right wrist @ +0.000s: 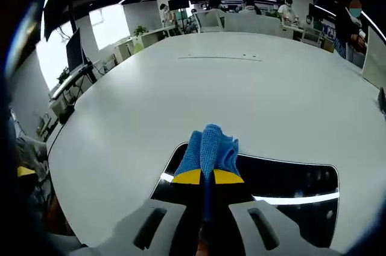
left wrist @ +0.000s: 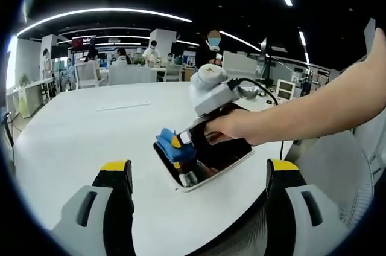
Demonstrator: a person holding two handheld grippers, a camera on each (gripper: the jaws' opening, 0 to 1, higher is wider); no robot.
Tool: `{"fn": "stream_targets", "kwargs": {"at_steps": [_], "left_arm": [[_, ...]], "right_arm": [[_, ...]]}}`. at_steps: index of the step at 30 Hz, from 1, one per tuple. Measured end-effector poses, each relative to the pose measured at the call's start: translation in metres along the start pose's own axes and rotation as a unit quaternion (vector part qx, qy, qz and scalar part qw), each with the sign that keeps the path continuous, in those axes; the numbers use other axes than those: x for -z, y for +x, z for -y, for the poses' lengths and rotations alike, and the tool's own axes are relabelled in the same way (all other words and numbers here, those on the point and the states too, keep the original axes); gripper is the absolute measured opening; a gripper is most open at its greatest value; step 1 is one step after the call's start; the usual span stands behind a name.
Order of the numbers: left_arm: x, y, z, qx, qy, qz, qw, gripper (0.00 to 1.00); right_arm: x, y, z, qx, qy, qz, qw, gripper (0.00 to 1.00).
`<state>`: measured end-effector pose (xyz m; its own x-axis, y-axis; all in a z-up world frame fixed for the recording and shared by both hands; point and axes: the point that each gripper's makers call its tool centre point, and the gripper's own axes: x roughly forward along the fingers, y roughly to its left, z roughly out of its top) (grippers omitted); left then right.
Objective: Wipe the mirror surface with the cleaning cloth until all visible marks leave the cleaned area.
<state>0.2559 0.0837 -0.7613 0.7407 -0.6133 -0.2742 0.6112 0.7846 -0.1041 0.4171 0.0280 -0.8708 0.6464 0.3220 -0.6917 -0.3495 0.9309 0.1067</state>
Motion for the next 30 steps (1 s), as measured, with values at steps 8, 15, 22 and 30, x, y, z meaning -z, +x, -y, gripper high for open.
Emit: {"fn": "stream_targets", "kwargs": {"at_steps": [8,15,22,30], "left_arm": [[0.0,0.0,0.0,0.001,0.002,-0.002,1.0,0.91],[0.001,0.0,-0.001,-0.002,0.001,-0.003,1.0,0.9],[0.002,0.001,0.0,-0.001,0.0,-0.007,1.0,0.91],[0.002,0.001,-0.001,-0.001,0.001,-0.008,1.0,0.91]], "right_arm": [[0.0,0.003,-0.024,-0.024,-0.007,-0.006,0.9997,0.0],[0.0,0.001,-0.025,-0.026,-0.01,-0.015,0.9995,0.0],[0.003,-0.002,-0.028,-0.026,-0.028,-0.024,0.999,0.0],[0.012,-0.01,-0.035,-0.034,-0.041,-0.031,0.9981,0.0]]}}
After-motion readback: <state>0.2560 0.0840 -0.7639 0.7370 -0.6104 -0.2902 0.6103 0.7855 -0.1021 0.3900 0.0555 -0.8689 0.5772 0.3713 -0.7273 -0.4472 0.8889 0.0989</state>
